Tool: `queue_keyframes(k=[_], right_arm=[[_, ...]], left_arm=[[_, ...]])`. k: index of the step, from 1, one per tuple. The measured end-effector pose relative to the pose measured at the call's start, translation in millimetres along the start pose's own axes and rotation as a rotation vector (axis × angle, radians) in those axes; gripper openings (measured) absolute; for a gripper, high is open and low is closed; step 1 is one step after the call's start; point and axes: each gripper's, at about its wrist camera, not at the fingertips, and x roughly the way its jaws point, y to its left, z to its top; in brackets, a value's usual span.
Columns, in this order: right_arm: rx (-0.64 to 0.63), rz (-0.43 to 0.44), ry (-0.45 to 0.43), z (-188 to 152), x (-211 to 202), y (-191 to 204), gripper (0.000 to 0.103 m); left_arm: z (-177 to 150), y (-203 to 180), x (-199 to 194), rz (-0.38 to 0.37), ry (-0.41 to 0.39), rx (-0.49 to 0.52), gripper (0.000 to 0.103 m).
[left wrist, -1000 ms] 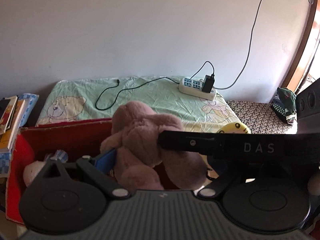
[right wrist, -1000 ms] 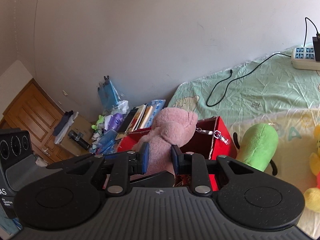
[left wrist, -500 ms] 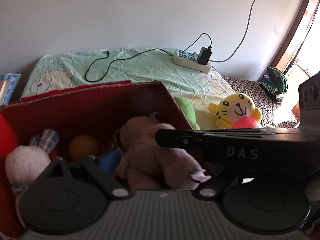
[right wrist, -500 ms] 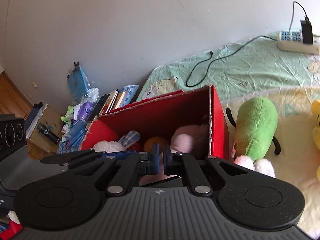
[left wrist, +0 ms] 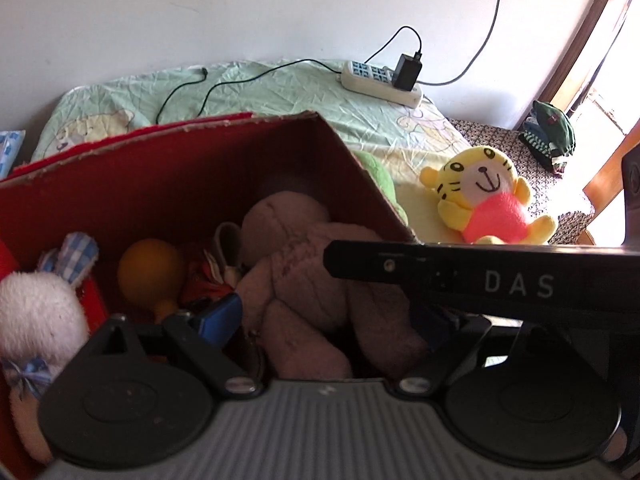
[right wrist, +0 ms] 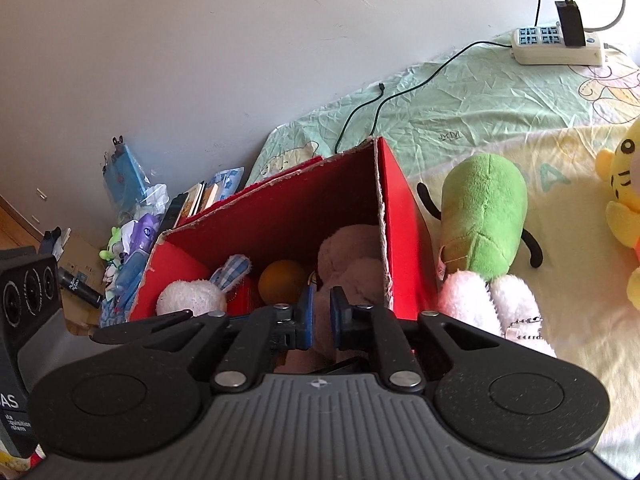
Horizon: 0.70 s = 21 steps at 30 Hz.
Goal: Organize objects
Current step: 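Lower the teddy bear into the red box and open both grippers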
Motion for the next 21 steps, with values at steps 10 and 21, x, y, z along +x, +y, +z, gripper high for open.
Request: queue_keyframes(k=[10, 21], right_arm=[[0.026, -0.027, -0.009, -1, -2, -1, 0.007], [0.011, -0.030, -0.018, -5, -9, -4, 0.008]], left_arm=[[0, -5, 5, 0.073, 0.036, 0.001, 0.098], [-2, -17, -1, 0.145, 0.035, 0.022, 0.099]])
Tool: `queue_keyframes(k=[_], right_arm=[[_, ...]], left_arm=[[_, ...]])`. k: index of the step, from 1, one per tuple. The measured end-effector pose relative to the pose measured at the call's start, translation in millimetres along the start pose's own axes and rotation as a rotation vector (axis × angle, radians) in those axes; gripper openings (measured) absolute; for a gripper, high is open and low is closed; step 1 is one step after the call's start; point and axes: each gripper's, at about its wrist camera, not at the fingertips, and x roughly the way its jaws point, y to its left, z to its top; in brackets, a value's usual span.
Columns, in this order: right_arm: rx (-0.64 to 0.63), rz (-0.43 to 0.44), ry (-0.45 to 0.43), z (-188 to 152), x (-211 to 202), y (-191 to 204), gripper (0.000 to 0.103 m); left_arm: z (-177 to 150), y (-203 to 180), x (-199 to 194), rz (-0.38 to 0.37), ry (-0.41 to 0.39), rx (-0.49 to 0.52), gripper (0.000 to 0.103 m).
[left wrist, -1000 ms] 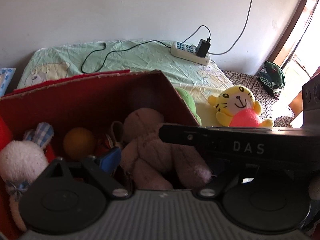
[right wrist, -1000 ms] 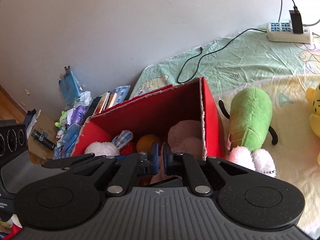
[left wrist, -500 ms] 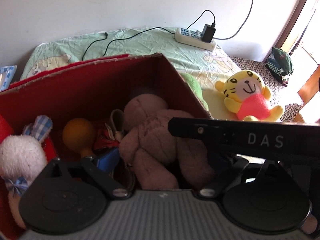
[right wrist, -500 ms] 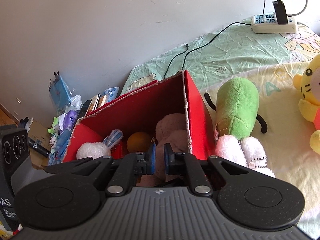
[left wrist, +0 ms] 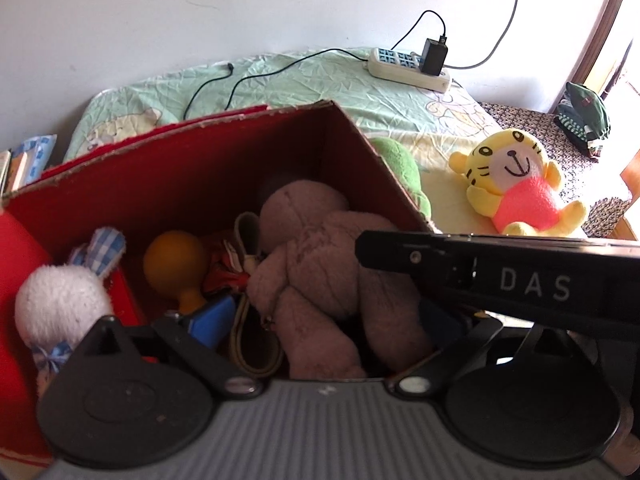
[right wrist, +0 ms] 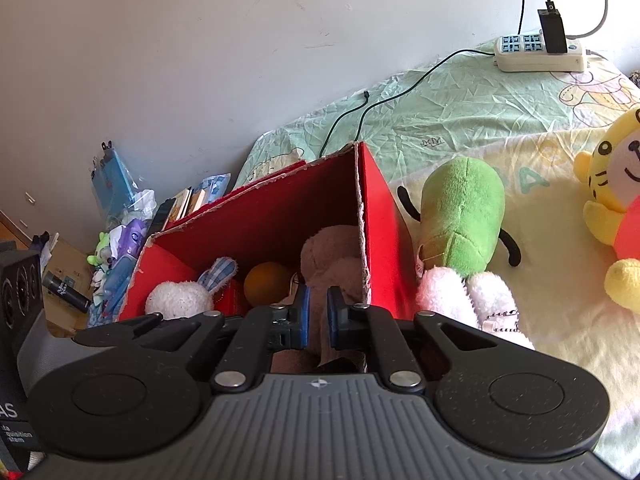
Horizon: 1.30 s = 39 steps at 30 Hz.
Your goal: Organize objects
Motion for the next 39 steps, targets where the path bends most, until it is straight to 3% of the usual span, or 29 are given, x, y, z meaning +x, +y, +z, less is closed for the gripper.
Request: queue_keyframes(k=[15, 28, 39], right_arm=[[-0.043, 0.046, 0.023, -6, -8, -1, 0.009], [-0.051, 0.108, 0.056, -5, -18, -4, 0.021], [-0.084, 0.149, 0.031, -1, -47, -6, 0.022]], left_arm=[[-3, -14, -8, 0.114, -0.005, -0.039, 0.099], [-5, -25, -21, 0.207, -0.017, -0.074, 0.099], [-1, -44, -42, 0.286, 0.016, -0.101, 0.099]])
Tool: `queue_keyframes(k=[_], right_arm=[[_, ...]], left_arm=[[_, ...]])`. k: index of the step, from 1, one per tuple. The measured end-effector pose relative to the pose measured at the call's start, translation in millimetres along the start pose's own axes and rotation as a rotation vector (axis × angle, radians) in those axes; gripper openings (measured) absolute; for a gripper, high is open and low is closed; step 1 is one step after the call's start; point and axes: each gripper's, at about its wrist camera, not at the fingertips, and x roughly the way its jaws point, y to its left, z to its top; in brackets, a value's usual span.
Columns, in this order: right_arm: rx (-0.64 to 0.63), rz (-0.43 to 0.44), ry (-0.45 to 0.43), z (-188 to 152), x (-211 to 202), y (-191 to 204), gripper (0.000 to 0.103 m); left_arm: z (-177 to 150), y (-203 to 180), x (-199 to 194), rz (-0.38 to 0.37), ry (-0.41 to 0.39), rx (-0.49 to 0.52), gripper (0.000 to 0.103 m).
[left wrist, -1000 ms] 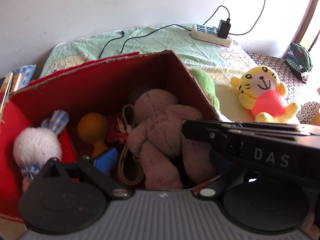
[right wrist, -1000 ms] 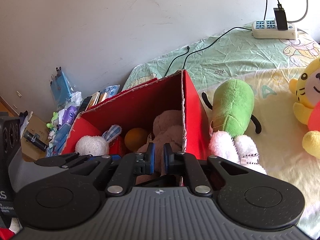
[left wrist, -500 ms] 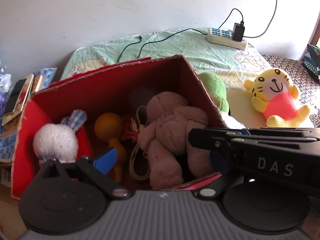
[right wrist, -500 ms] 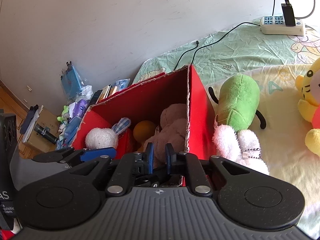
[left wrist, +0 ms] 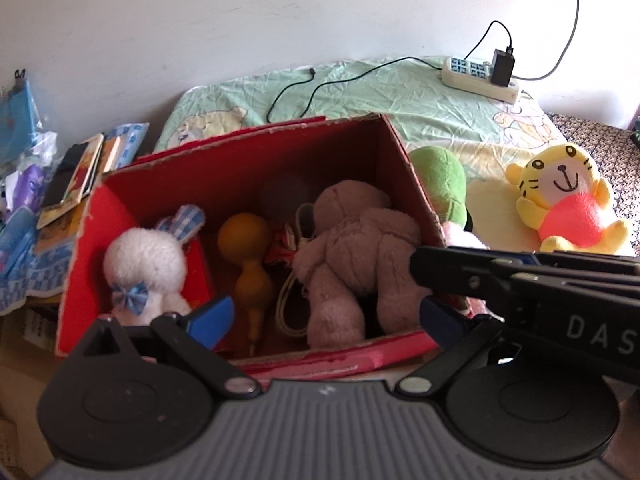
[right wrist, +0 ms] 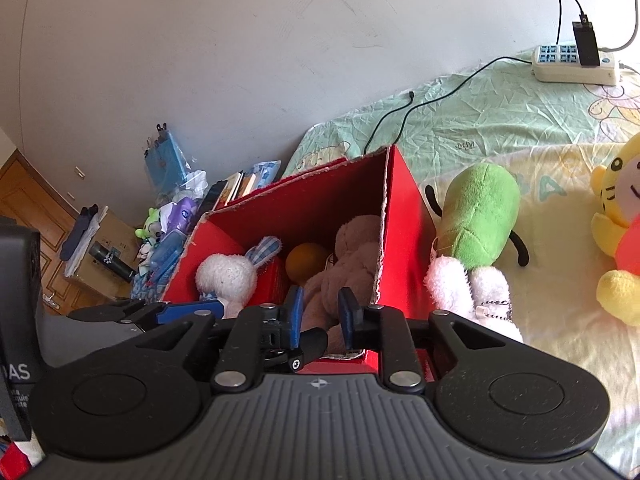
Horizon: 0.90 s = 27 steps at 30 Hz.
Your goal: Organize objects
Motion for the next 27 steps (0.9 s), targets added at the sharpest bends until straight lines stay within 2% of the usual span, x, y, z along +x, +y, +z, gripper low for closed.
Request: queue_keyframes(k=[17, 27], right_arm=[[0.009, 0.020, 0.022, -5, -33, -24, 0.023], [0.027, 0.020, 0.066, -13, -49, -51, 0.023]], left_arm=[[-6, -47, -23, 0.069, 0.054, 0.009, 0.099], [-16, -84, -28, 0.068, 0.077, 0.013, 0.099]])
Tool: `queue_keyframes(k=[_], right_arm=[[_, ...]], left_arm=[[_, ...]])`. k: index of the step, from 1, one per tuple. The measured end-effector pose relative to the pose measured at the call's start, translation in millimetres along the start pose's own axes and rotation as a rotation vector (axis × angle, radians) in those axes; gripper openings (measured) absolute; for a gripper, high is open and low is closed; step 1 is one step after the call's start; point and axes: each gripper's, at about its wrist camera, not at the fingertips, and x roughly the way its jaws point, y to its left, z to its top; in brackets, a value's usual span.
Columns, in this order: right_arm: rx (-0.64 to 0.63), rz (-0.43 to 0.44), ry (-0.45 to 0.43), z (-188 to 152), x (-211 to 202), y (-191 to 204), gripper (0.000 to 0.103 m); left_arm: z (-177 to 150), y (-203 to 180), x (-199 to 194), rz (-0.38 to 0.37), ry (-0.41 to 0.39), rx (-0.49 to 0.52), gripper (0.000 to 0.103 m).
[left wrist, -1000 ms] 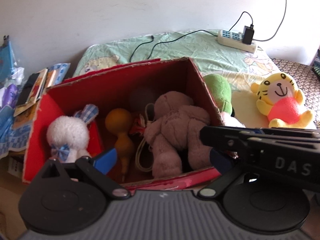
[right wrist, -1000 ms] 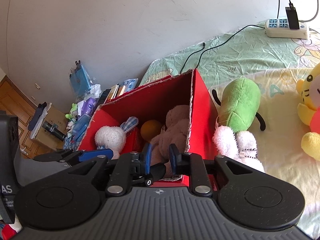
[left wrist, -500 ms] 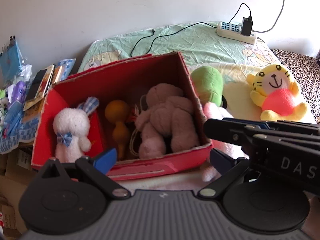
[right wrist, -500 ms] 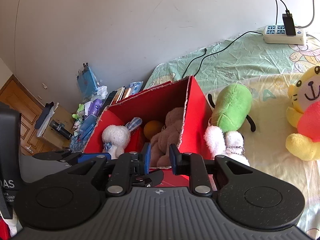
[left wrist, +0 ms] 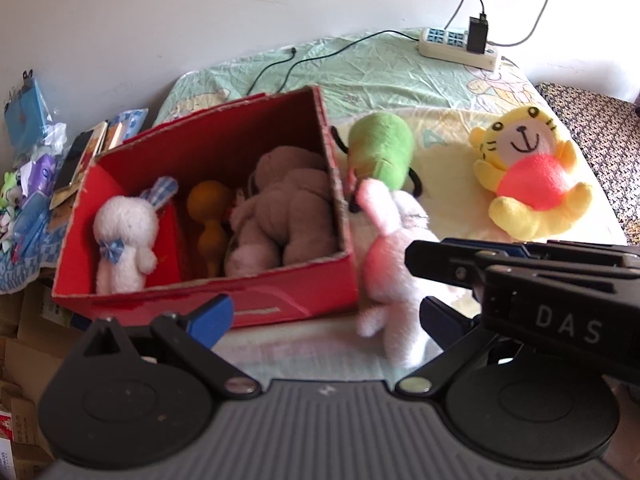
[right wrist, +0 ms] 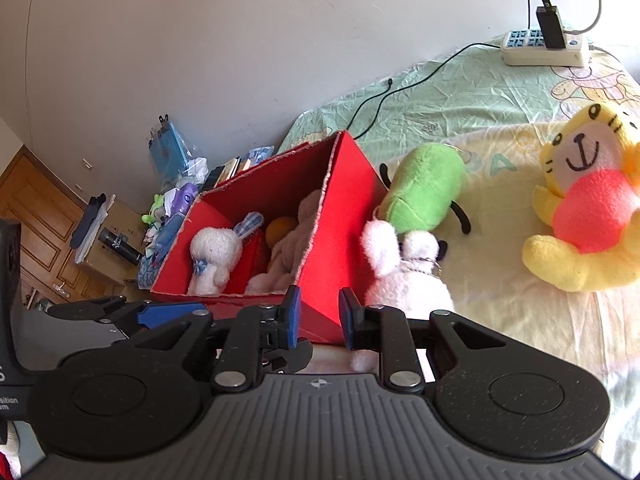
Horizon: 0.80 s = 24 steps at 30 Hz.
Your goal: Organize objects
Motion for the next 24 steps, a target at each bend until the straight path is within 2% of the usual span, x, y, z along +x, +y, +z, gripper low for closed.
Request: queue_keyframes(k=[15, 18, 24], right_arm=[[0.052, -0.056, 0.011, -11, -34, -56, 0.024], [0.066, -0.069, 0.007, -12, -41, -65, 0.029], [0.104, -0.089, 0.008, -17, -49, -85, 0.029]], left_arm=[[-2, -77, 13, -0.039, 0.033, 0.082, 0.100], [-1, -90, 18, -0.043, 0.043, 0.108, 0.100], [-1, -115, 26, -0.056, 0.061, 0.144, 0.100]])
